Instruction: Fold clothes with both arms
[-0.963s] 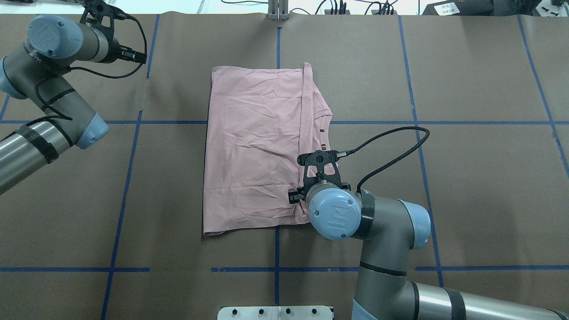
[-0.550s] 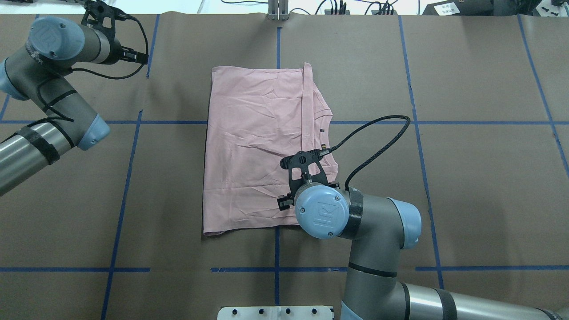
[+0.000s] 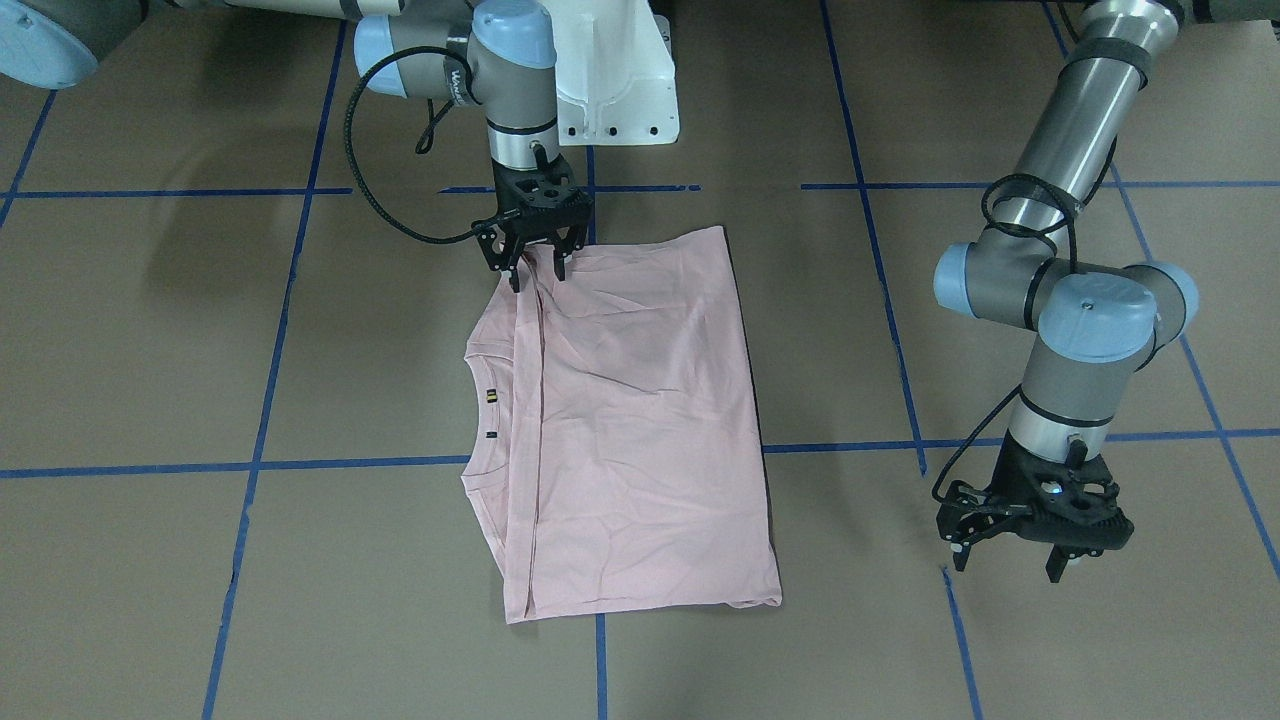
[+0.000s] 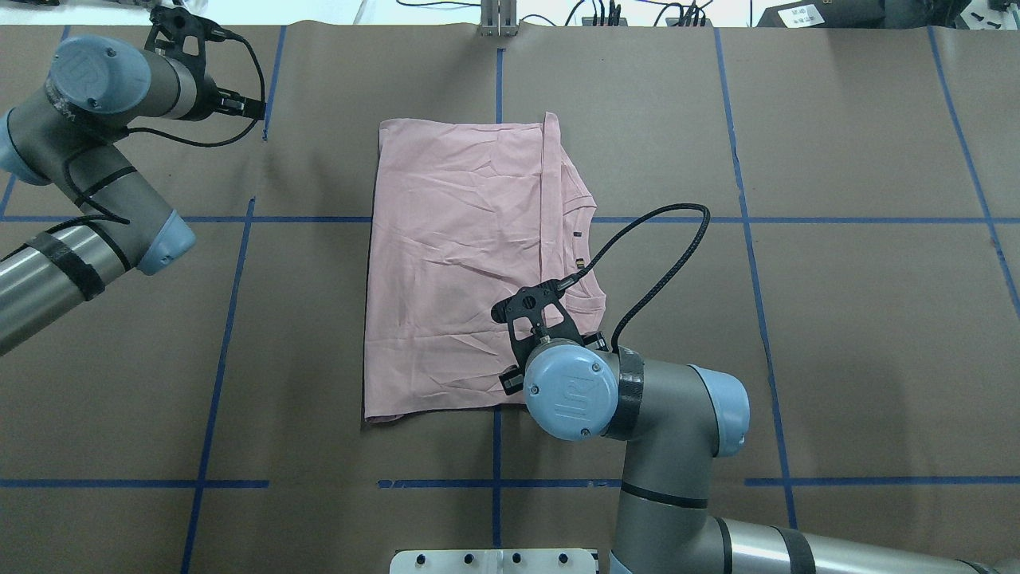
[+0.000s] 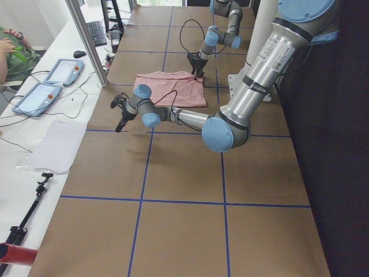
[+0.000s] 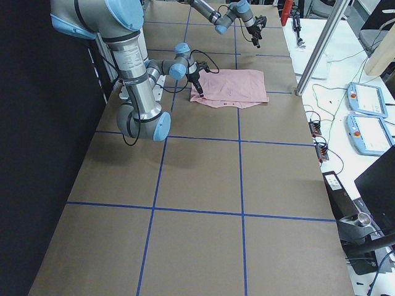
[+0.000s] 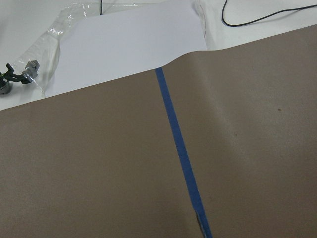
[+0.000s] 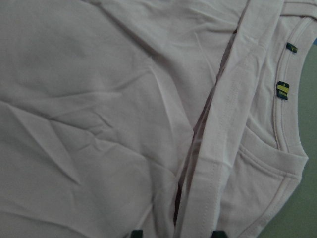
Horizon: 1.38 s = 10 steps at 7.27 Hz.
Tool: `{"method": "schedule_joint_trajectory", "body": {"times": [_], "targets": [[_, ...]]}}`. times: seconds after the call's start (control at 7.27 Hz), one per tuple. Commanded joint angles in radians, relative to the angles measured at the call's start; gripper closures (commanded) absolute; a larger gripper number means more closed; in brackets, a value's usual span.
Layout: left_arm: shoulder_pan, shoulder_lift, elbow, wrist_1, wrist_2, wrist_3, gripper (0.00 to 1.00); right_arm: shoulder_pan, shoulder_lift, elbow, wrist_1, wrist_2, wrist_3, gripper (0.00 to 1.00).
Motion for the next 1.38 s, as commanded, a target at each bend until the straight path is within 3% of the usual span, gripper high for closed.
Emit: {"method": "schedule_joint_trajectory", "body": {"times": [0.0,0.14,0.41,0.83,0.96,1.24], "targets": [[0.0,0.0,-0.001,0.0,0.0,0.0,0.0,-0.005,-0.003,0.004,-0.033,-0.001,-0.011,0.6],[0.0,0.001,-0.001,0.0,0.0,0.0,0.0,-0.005,-0.003,0.004,-0.034,-0.001,-0.011,0.72],[0.003,0.0,-0.001,0.0,0.0,0.0,0.0,0.011,-0.003,0.008,-0.034,-0.001,-0.044,0.78],[0.011,0.001,-0.001,0.0,0.0,-0.014,0.0,0.024,-0.004,0.02,-0.034,-0.001,-0.044,0.74],[0.011,0.001,-0.001,0.0,0.0,-0.014,0.0,0.024,-0.006,0.045,-0.034,-0.001,-0.043,0.64],[0.013,0.001,0.001,0.0,0.0,-0.014,0.0,0.001,-0.006,0.051,-0.034,-0.002,-0.032,0.6]]}}
